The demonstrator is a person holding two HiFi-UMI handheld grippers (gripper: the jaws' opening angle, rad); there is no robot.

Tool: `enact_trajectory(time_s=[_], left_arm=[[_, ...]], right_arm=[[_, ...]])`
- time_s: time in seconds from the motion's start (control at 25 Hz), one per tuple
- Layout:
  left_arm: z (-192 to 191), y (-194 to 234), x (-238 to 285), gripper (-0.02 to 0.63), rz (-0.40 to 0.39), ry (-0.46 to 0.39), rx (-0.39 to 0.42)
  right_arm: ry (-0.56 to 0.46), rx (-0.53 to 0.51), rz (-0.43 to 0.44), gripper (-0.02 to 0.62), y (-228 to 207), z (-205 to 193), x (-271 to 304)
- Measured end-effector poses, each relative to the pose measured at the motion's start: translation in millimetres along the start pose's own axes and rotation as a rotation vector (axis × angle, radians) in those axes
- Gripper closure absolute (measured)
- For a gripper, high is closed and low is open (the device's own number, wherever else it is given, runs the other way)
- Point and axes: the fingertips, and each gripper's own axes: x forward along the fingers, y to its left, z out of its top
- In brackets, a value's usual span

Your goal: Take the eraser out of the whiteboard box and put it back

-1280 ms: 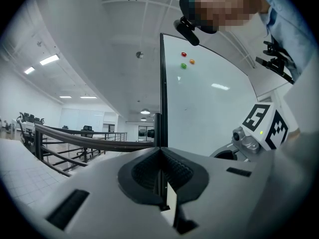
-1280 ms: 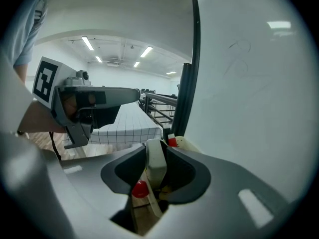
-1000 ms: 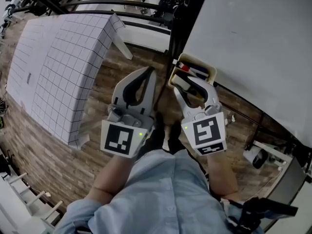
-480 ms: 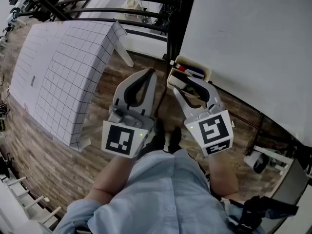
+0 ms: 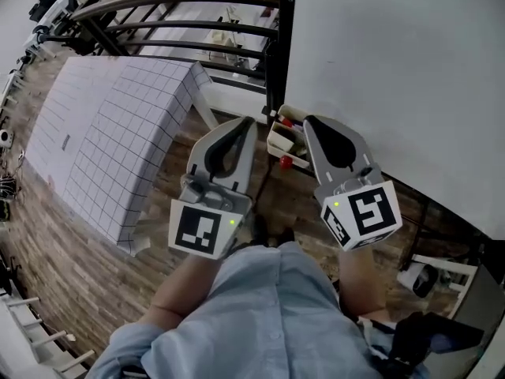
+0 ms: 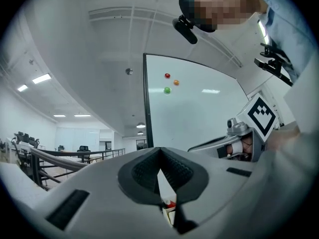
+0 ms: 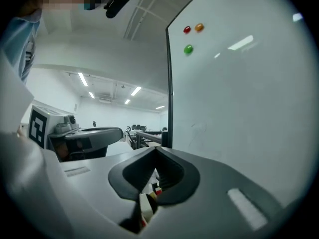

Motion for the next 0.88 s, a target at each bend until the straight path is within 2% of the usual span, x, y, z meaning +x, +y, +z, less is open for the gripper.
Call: enact_trajectory(time_s=[0.16, 0.52, 0.88], left_arm=[[10.5, -1.2, -1.6, 0.607, 0.006, -0.027, 0.021], [16.9, -5.0, -6.1, 0.607, 0.011, -0.037, 0.030], [15.4, -5.7, -8.0, 0.607, 0.016, -0.031, 0.029]], right_arm=[[-0.046, -0.029, -0.030, 0.594, -6.6, 15.1, -6.7], [-0.061, -0.063, -0.052, 0.595, -7.6, 22.7, -14.8], [-0.062, -0.064, -0.035, 0.595, -4.9, 25.2, -15.5]])
